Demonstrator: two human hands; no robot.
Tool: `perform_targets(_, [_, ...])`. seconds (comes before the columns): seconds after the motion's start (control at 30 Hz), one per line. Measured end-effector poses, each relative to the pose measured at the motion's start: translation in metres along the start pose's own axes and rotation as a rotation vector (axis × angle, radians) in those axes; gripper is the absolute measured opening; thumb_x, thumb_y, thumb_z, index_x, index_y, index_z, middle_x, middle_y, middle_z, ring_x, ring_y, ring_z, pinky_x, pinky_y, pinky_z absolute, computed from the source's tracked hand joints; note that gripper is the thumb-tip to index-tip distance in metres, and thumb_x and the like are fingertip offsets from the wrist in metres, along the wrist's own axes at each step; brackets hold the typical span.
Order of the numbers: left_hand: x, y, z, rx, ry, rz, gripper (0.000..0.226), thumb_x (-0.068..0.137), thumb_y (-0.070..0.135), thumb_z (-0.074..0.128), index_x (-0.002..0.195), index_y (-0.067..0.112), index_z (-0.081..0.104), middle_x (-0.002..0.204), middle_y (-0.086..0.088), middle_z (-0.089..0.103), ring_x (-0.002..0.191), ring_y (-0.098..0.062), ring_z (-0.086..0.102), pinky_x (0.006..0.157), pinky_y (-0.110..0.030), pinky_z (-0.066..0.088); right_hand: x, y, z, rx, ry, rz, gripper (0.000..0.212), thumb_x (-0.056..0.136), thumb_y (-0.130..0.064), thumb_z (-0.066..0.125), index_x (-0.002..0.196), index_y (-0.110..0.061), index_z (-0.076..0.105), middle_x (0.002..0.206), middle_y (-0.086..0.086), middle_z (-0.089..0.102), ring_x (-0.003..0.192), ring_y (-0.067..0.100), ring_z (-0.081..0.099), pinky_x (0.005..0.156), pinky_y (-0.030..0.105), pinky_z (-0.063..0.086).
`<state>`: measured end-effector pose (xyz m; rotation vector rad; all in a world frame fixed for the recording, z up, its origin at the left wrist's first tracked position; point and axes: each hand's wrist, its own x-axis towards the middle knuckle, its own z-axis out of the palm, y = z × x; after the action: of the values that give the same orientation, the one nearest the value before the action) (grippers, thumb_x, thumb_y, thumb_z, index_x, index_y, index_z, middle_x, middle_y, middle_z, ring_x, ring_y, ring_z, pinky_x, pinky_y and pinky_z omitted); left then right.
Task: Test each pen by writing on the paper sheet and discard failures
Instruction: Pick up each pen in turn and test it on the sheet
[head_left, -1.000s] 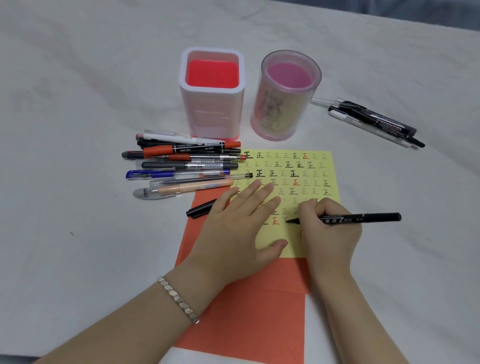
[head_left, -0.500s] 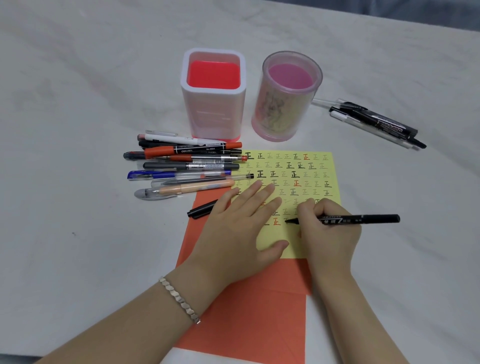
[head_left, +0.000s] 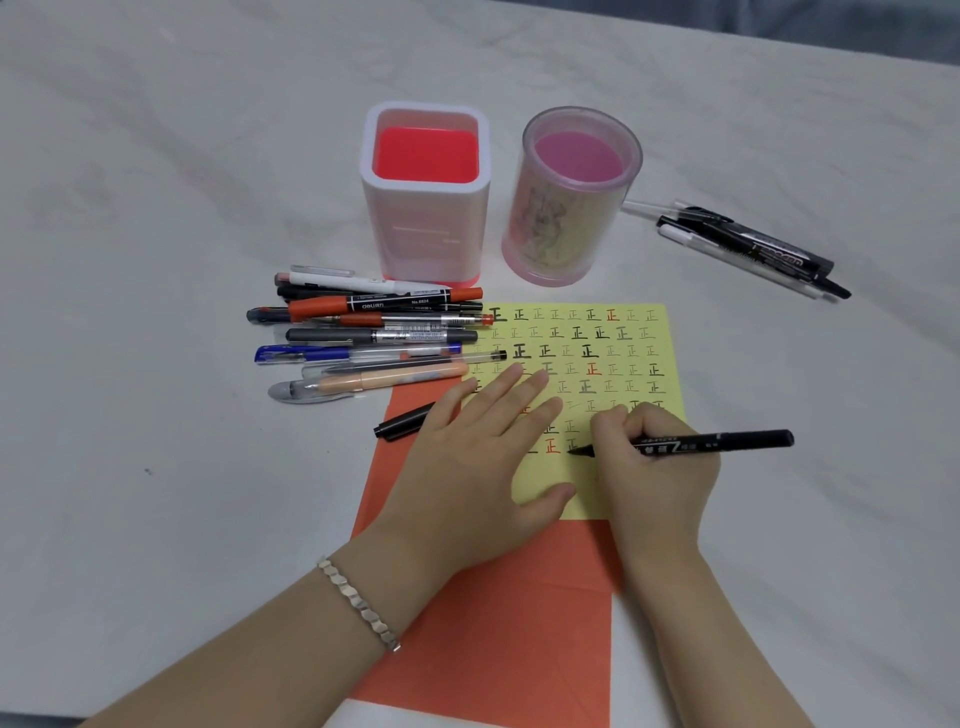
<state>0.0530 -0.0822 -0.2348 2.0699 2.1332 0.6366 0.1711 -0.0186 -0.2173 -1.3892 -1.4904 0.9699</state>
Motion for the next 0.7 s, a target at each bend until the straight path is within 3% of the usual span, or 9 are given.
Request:
perform_targets(0.2, [0.000, 0.000, 0.000, -0.005, -0.008, -0.002, 0.061, 0.075, 0.056, 0.046, 0.123, 0.020, 0.060, 0.138, 0.002, 0.050, 0.132, -0.014, 0.040, 0.107, -0.038, 0.025, 0.002, 0.003, -0.002, 0.024, 0.078, 0.044, 0.044, 0.073, 0.002, 0.054, 0.044, -0.016, 0.025, 0.035, -0.007, 0.024, 0.040, 0.007, 0.024, 0.042, 0.012, 0.022])
perform_targets(0.33, [0.000, 0.000, 0.000, -0.005, -0.018, -0.003, 0.061, 0.075, 0.056, 0.046, 0.122, 0.020, 0.060, 0.137, 0.002, 0.051, 0.132, -0.014, 0.040, 0.106, -0.038, 0.025, 0.003, 0.002, -0.004, 0.103, 0.106, 0.103, 0.033, 0.069, -0.017, 0.052, 0.044, -0.011, 0.032, 0.041, 0.000, 0.034, 0.045, 0.010, 0.031, 0.046, 0.018, 0.028])
perform_targets(0.47, [0.000, 0.000, 0.000, -0.012, -0.022, 0.009, 0.059, 0.076, 0.055, 0.046, 0.118, 0.018, 0.063, 0.134, 0.000, 0.054, 0.129, -0.016, 0.044, 0.104, -0.039, 0.026, 0.004, -0.003, -0.005, 0.131, 0.093, 0.120, 0.042, 0.081, -0.019, 0.061, 0.048, -0.006, 0.040, 0.043, 0.002, 0.039, 0.043, 0.008, 0.035, 0.045, 0.016, 0.031])
perform_targets(0.57, [-0.002, 0.001, -0.003, -0.016, 0.009, 0.046, 0.047, 0.082, 0.044, 0.045, 0.111, 0.013, 0.066, 0.126, -0.004, 0.060, 0.122, -0.019, 0.052, 0.102, -0.040, 0.028, 0.007, -0.010, -0.008, 0.189, 0.035, 0.169, 0.035, 0.085, -0.019, 0.063, 0.055, -0.011, 0.049, 0.040, -0.009, 0.045, 0.040, 0.005, 0.040, 0.044, 0.014, 0.036])
perform_targets(0.7, [-0.002, -0.002, -0.012, 0.032, 0.108, 0.101, 0.035, 0.083, 0.016, 0.047, 0.114, 0.008, 0.060, 0.118, -0.011, 0.063, 0.110, -0.026, 0.057, 0.094, -0.037, 0.037, 0.007, -0.020, -0.018, 0.184, -0.061, 0.158, 0.040, 0.085, -0.022, 0.064, 0.052, -0.009, 0.045, 0.035, -0.007, 0.044, 0.037, 0.005, 0.040, 0.043, 0.013, 0.035])
